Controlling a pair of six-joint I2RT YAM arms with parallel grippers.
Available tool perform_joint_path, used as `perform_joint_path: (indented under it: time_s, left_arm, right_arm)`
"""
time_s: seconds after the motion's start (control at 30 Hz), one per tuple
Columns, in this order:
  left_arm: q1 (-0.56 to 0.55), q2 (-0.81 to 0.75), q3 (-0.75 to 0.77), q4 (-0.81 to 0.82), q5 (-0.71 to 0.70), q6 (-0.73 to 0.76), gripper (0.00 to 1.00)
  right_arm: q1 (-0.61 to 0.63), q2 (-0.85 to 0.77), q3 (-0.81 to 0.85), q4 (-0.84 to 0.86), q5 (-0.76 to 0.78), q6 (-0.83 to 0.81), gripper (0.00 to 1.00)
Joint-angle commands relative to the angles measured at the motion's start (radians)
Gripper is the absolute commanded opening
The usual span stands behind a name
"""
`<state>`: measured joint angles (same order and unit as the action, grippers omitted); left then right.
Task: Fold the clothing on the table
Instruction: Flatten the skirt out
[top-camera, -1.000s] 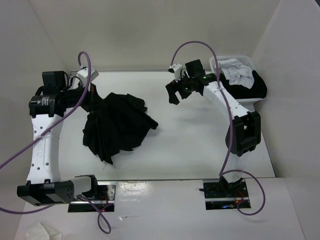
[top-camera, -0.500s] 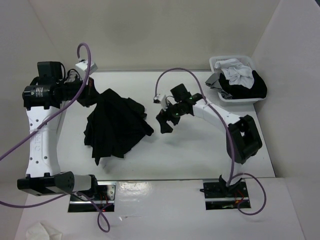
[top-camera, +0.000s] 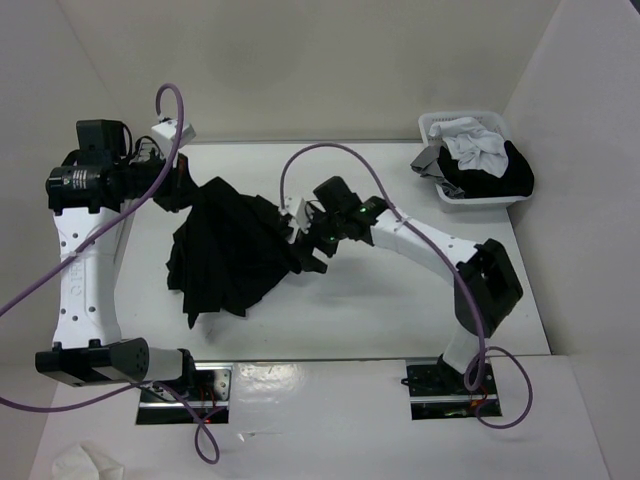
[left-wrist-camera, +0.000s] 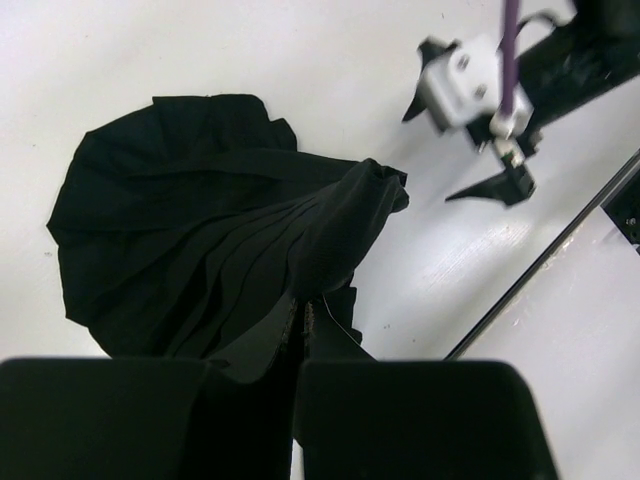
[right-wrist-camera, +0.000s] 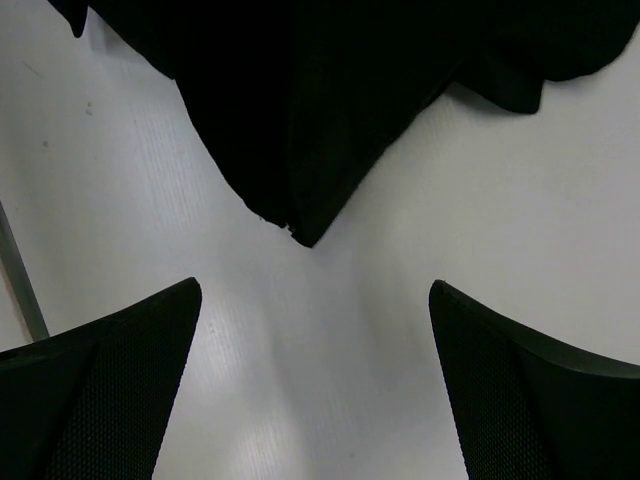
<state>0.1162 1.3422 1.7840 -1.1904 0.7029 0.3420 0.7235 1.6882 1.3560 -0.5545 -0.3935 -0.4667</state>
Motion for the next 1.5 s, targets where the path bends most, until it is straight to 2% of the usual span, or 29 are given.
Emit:
perform_joint_path:
  time_s: [0.0, 0.27, 0.53, 0.8, 0.93, 1.03, 1.2, 1.4, 1.47]
  left_arm:
    - [-0.003, -0.008, 0.045, 0.015, 0.018, 0.016, 0.0]
    - [-0.003, -0.026, 0.035, 0.015, 0.009, 0.015, 0.0]
    - [0.006, -0.044, 0.035, 0.025, 0.009, 0.006, 0.0]
    - [0.007, -0.063, 0.026, 0.025, 0.009, 0.006, 0.0]
    - [0.016, -0.063, 0.026, 0.025, 0.009, 0.006, 0.0]
    - [0.016, -0.072, 0.017, 0.025, 0.009, -0.003, 0.0]
    - [0.025, -0.081, 0.006, 0.025, 0.009, -0.003, 0.0]
    - [0.034, -0.09, -0.012, 0.025, 0.009, -0.003, 0.0]
    - [0.043, -0.09, -0.012, 0.025, 0.009, -0.003, 0.0]
  right_arm:
    - [0.077, 0.044, 0.035, 0.059, 0.054, -0.02, 0.99]
    - [0.143, 0.128, 0.083, 0.093, 0.084, -0.02, 0.99]
    - [0.143, 0.185, 0.083, 0.169, 0.145, -0.001, 0.96]
    - [0.143, 0.223, 0.083, 0.179, 0.124, 0.03, 0.96]
    - [0.143, 0.234, 0.095, 0.2, 0.124, 0.056, 0.87]
    - [0.143, 0.245, 0.129, 0.209, 0.076, 0.089, 0.86]
    - [0.132, 0.208, 0.14, 0.185, -0.124, 0.151, 0.89]
    - [0.013, 0.139, 0.183, 0.157, -0.324, 0.224, 0.9]
    - [-0.012, 0.13, 0.183, 0.157, -0.324, 0.235, 0.9]
